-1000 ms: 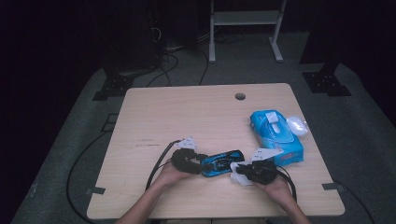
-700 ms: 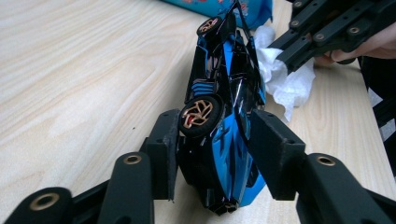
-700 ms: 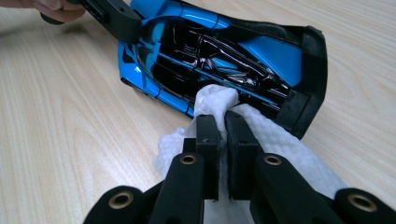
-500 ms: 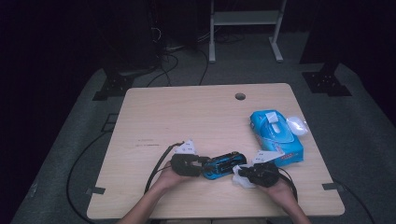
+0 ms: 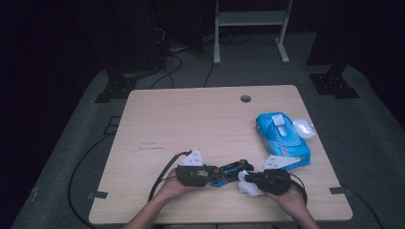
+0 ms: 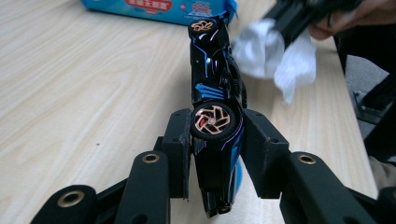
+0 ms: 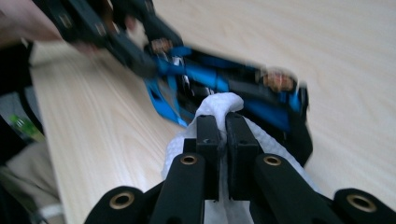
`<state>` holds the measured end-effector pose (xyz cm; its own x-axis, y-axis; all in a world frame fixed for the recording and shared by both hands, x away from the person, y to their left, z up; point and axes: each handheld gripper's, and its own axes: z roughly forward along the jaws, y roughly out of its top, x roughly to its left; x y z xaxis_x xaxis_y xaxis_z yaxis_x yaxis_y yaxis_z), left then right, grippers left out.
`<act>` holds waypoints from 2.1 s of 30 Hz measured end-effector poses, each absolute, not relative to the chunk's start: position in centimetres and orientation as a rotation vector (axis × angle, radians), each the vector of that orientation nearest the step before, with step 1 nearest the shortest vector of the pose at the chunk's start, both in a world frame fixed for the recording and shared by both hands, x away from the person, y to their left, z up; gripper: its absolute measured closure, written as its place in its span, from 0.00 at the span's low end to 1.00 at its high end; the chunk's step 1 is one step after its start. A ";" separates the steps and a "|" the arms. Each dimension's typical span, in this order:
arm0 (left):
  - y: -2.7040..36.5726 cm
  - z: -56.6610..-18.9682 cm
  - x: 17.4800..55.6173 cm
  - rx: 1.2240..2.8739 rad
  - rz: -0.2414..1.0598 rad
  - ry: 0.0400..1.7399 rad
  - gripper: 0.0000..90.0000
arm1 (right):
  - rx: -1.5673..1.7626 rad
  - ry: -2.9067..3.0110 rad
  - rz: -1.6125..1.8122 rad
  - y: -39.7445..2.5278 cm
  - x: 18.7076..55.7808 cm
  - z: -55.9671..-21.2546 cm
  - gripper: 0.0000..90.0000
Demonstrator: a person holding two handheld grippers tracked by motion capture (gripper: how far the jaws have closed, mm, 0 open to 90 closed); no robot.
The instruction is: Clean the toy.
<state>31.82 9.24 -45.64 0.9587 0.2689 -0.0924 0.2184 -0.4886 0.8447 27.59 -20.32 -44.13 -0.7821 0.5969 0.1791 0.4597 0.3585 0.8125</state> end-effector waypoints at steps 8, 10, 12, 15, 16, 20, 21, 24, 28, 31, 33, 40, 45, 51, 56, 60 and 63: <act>9.0 -45.9 31.5 2.121 0.069 0.320 0.71 | 0.888 2.410 1.482 -19.0 27.6 -41.1 0.95; 9.1 -45.9 31.5 2.116 0.066 0.323 0.71 | 0.867 2.406 1.489 -18.3 28.0 -40.8 0.95; 9.2 -46.1 31.6 2.122 0.047 0.337 0.67 | 0.862 2.416 1.483 -17.3 28.4 -40.7 0.95; 9.6 -46.5 31.7 2.133 0.036 0.364 0.58 | 0.845 2.452 1.431 -15.5 28.9 -41.1 0.95; 9.7 -46.6 31.8 2.138 0.035 0.362 0.60 | 0.840 2.469 1.416 -14.9 29.1 -41.2 0.95; 9.8 -46.6 31.8 2.135 0.040 0.342 0.70 | 0.813 2.516 1.385 -12.7 29.6 -41.7 0.94; 9.8 -46.7 31.8 2.136 0.038 0.337 0.73 | 0.805 2.527 1.373 -12.3 29.7 -41.9 0.94; 9.9 -46.8 31.9 2.139 0.033 0.331 0.77 | 0.800 2.544 1.316 -11.8 29.9 -42.2 0.94; 9.9 -46.8 31.9 2.138 0.044 0.319 0.78 | 0.829 2.524 1.297 -12.7 29.9 -42.2 0.94; 9.9 -46.8 32.0 2.143 0.050 0.311 0.78 | 0.872 2.497 1.281 -13.8 30.1 -42.2 0.94; 9.9 -46.7 32.1 2.141 0.054 0.311 0.78 | 0.887 2.490 1.272 -14.2 30.2 -42.4 0.94; 10.0 -46.7 32.6 2.142 0.049 0.305 0.78 | 0.912 2.470 1.284 -14.1 30.4 -42.5 0.94; 10.2 -46.7 32.9 2.139 0.073 0.296 0.78 | 0.886 2.469 1.315 -12.7 30.7 -42.1 0.94; 11.0 -46.3 33.5 2.110 0.110 0.299 0.80 | 0.850 2.484 1.326 -10.5 31.6 -41.9 0.94; 12.0 -46.3 34.3 2.105 0.152 0.319 0.80 | 0.870 2.473 1.341 -9.6 32.8 -41.9 0.94; 12.3 -46.6 34.7 2.112 0.156 0.329 0.80 | 0.866 2.474 1.318 -9.0 33.4 -42.2 0.94; 12.5 -46.8 34.7 2.113 0.154 0.329 0.80 | 0.884 2.471 1.309 -9.6 33.8 -42.3 0.94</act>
<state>34.69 12.47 -46.78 0.9557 0.2938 -0.0199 0.1732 -0.5060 0.8450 33.80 -9.55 -42.29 -0.7986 0.5948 0.0914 0.4096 0.4260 0.8067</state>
